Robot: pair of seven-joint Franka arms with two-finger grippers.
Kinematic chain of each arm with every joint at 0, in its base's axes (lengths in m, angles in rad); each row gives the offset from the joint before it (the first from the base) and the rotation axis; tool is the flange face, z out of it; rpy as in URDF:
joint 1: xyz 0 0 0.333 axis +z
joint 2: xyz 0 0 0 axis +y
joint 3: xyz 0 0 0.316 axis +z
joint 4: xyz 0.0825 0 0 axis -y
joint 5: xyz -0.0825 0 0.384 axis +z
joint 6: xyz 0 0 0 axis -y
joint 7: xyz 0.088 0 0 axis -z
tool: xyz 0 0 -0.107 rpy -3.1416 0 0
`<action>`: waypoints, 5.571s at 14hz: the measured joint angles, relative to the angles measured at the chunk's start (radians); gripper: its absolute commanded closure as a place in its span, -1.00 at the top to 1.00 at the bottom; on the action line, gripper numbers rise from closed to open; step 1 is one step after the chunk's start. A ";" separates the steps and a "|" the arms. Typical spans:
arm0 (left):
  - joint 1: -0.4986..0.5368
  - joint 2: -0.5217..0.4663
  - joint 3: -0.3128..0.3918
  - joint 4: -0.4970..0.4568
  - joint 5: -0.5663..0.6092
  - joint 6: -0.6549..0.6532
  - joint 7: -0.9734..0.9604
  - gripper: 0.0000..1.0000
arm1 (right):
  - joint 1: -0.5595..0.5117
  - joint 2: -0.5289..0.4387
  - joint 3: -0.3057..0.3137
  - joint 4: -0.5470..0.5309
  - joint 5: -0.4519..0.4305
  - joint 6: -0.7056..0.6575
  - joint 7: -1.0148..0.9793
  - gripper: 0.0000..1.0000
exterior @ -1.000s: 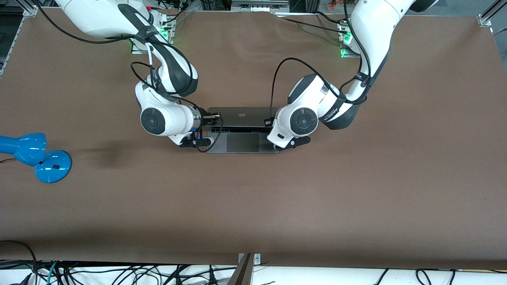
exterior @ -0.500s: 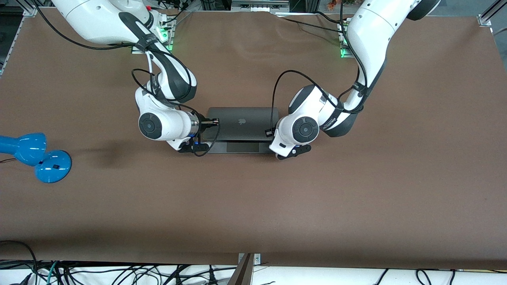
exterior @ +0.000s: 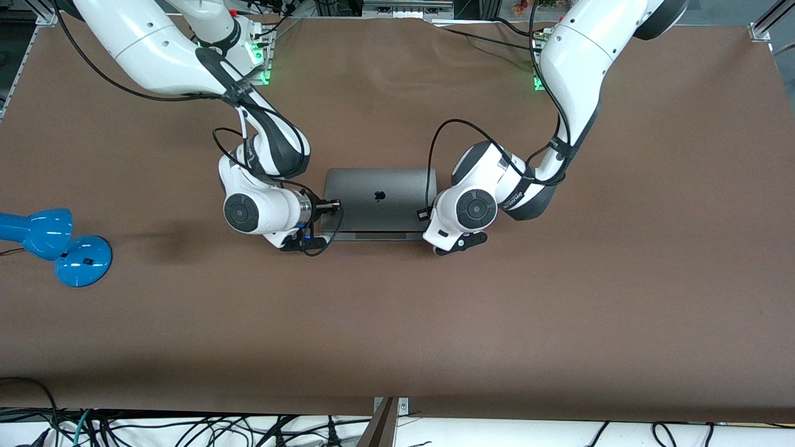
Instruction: Close laptop with both arms from behind
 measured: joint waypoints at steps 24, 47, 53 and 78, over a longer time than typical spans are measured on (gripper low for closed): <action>-0.025 0.080 0.019 0.031 0.001 0.090 0.000 -1.00 | 0.009 0.070 -0.009 0.023 -0.003 0.076 -0.014 -0.95; 0.209 -0.406 0.040 0.076 0.090 -0.382 0.245 1.00 | -0.066 -0.531 -0.296 0.182 -0.158 -0.454 -0.034 1.00; 0.337 -0.635 0.040 -0.050 0.090 -0.468 0.420 1.00 | -0.069 -0.547 -0.397 0.181 -0.163 -0.488 -0.160 1.00; 0.274 -0.919 0.260 -0.434 0.140 -0.318 0.801 1.00 | -0.062 -0.664 -0.393 0.134 -0.119 -0.595 -0.166 1.00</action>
